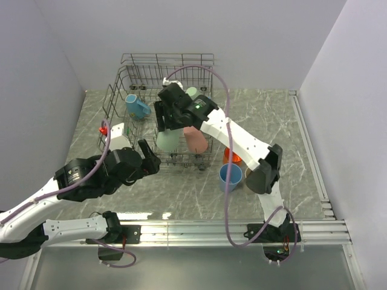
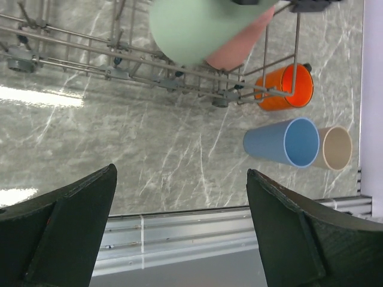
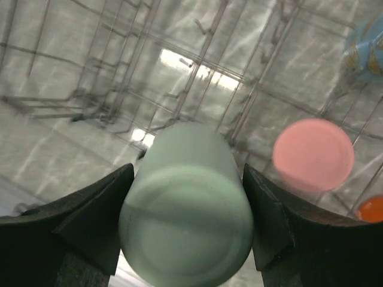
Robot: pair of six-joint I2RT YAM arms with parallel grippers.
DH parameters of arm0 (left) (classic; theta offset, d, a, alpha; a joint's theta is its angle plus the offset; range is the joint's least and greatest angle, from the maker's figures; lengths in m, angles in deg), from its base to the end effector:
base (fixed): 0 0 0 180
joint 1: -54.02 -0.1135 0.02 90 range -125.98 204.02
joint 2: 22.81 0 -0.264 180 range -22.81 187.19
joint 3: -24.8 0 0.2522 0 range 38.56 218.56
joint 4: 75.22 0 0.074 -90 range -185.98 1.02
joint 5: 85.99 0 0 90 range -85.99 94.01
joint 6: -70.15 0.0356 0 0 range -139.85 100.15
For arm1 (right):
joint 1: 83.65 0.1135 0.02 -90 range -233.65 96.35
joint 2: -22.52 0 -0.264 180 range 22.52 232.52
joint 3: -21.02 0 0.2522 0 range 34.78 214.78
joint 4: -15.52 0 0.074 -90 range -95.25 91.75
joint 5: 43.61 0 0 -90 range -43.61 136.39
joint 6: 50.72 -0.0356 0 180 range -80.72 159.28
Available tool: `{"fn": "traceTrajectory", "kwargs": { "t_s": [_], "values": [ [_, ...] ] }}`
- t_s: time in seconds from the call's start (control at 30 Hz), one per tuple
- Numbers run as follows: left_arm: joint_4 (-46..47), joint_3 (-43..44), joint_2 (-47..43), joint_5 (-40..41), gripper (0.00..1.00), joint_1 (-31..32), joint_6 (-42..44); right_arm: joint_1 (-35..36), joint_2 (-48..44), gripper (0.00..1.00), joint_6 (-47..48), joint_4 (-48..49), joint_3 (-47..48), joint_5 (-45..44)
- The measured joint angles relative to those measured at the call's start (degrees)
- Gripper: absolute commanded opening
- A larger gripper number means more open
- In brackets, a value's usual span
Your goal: Load the cups into the dish rack
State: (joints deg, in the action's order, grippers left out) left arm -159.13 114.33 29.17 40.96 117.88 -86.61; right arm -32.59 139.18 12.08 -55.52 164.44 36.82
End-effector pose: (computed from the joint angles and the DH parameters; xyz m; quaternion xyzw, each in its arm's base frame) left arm 0.0756 -0.1055 0.4010 -0.1400 0.8772 -0.1974 0.4146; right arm 0.2823 0.3399 0.3868 -0.1581 0.9051 0.1847 0.3488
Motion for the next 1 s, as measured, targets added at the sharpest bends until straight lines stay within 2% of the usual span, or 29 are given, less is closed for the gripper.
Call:
{"fn": "traceTrajectory", "kwargs": {
  "t_s": [0.33,0.63,1.0],
  "values": [
    [7.2,-7.1,-4.3,-4.2,0.95,-2.5,6.2,0.2,5.2,0.0,2.2,-0.6,0.4,-4.1],
    [9.4,-8.4,-5.3,-6.1,0.95,-4.6,9.0,0.7,6.2,0.0,2.4,1.9,-0.2,-7.1],
    [11.1,-8.3,-2.2,-8.8,0.93,-6.3,11.8,0.9,7.7,0.0,1.5,3.1,0.5,-11.1]
  ]
}}
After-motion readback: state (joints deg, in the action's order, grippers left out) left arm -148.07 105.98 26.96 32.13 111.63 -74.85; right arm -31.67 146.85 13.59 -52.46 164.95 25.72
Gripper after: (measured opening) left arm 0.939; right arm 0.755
